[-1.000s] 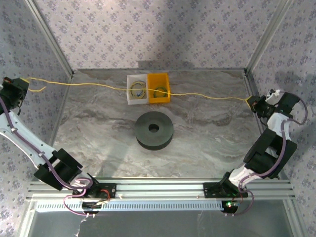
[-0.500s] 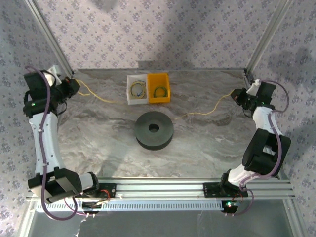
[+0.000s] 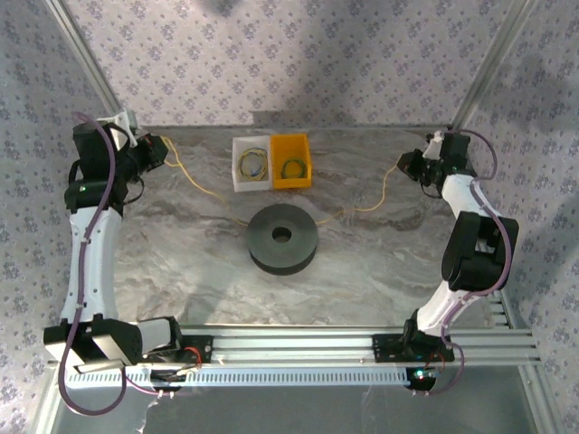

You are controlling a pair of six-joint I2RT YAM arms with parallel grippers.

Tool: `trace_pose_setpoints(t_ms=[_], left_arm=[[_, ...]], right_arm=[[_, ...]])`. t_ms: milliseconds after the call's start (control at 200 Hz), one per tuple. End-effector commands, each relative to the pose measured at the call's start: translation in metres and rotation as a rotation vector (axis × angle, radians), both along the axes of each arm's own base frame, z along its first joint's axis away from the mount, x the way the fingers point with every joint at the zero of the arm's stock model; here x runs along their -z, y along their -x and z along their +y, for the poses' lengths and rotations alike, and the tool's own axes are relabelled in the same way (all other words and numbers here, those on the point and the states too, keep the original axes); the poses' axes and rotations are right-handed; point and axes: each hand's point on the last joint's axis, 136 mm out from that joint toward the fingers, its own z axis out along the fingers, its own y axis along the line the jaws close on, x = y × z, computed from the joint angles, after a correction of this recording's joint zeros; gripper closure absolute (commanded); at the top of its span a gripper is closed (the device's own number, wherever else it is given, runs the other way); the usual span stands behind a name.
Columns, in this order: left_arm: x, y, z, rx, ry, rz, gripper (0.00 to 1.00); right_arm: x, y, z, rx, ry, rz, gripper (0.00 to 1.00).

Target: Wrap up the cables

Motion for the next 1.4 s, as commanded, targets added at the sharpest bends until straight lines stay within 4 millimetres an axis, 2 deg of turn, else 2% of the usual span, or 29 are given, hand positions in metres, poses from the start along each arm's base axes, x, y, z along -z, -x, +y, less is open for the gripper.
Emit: trace_pose_setpoints(t_ms=[0,90,230,435,510,580,660,735,840,934,1064,1174,1294,1394], left_arm=[[-0.038,-0.008,0.004,-0.026,-0.006,-0.1,1.0],[-0.049,-0.014,0.004,-0.025,-0.008,-0.124,1.0],[-0.062,-0.019,0.004,-0.022,-0.015,-0.142,1.0],[-0.065,-0.017,0.004,-0.016,-0.024,-0.142,1.0],[-0.067,-0.014,0.003,-0.01,-0.019,-0.147,1.0],[-0.069,-0.011,0.0,0.0,-0.01,-0.152,1.0],[-0.073,-0.008,-0.002,0.01,-0.003,-0.159,1.0],[-0.076,-0.005,-0.003,0.011,-0.003,-0.163,1.0],[-0.076,0.0,-0.003,0.012,-0.004,-0.166,1.0],[-0.072,0.005,-0.003,0.009,-0.013,-0.163,1.0],[-0.067,0.008,-0.003,0.005,-0.015,-0.155,1.0],[-0.066,0.009,-0.003,0.006,-0.011,-0.157,1.0],[-0.066,0.01,-0.005,0.015,-0.009,-0.155,1.0],[-0.063,0.011,-0.005,0.015,-0.012,-0.15,1.0]], right_arm=[[-0.027,0.008,0.005,-0.04,0.049,-0.017,0.87],[-0.045,0.014,0.005,-0.049,0.07,-0.034,0.79],[-0.068,0.024,0.002,-0.051,0.105,-0.045,0.51],[-0.077,0.043,-0.01,-0.022,0.191,-0.007,0.14],[-0.084,0.047,-0.011,-0.029,0.2,-0.018,0.07],[-0.102,0.05,0.005,-0.095,0.201,-0.081,0.05],[-0.13,0.056,0.041,-0.23,0.211,-0.192,0.01],[-0.16,0.064,0.085,-0.393,0.211,-0.31,0.01],[-0.198,0.086,0.174,-0.656,0.21,-0.485,0.01],[-0.22,0.103,0.255,-0.842,0.197,-0.617,0.01],[-0.209,0.107,0.353,-1.043,0.189,-0.672,0.01],[-0.189,0.105,0.416,-1.163,0.204,-0.664,0.06],[-0.174,0.102,0.464,-1.235,0.197,-0.676,0.09],[-0.174,0.103,0.488,-1.265,0.162,-0.727,0.09]])
